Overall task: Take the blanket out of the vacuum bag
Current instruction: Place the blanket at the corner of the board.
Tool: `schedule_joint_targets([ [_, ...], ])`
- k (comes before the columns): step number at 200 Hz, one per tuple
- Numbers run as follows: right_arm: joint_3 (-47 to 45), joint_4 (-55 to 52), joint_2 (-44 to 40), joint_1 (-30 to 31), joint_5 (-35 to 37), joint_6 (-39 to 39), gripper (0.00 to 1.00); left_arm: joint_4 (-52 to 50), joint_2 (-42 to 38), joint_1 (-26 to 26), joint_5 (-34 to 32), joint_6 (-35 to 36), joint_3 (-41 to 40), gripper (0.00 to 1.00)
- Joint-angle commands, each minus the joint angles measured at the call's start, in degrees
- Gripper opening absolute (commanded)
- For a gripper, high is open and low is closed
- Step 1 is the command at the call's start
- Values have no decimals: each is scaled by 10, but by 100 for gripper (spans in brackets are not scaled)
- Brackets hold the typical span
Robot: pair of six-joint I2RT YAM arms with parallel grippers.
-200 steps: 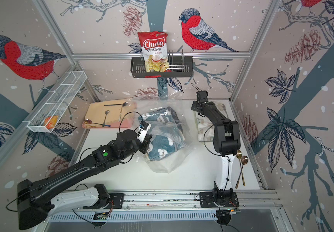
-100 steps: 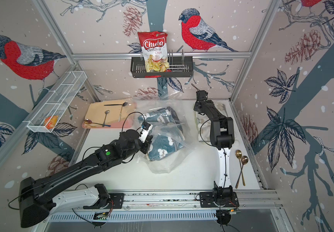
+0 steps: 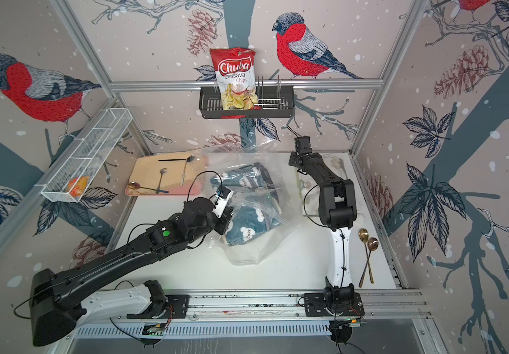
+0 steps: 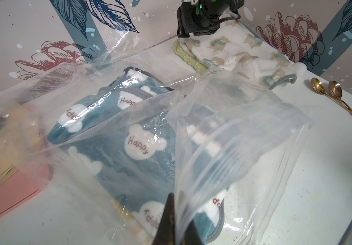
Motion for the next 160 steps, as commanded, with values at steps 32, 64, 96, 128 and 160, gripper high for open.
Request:
schedule_joint_targets([
  [32,39,-59,50,23,158,26,41,18,-1,1,-7,0,0,0],
  [64,17,-32,26,25,176,24,8,19,-1,1,-7,1,0,0],
  [96,-27,5,-20,20,187,36,0,19,1,1,-7,1,0,0],
  [128,-129,101,-105,15,200,41,0,20,2,1,-3,1,1,0],
  [160,-118,134,-99,7,175,24,0,20,4,1,1,2,1,0],
])
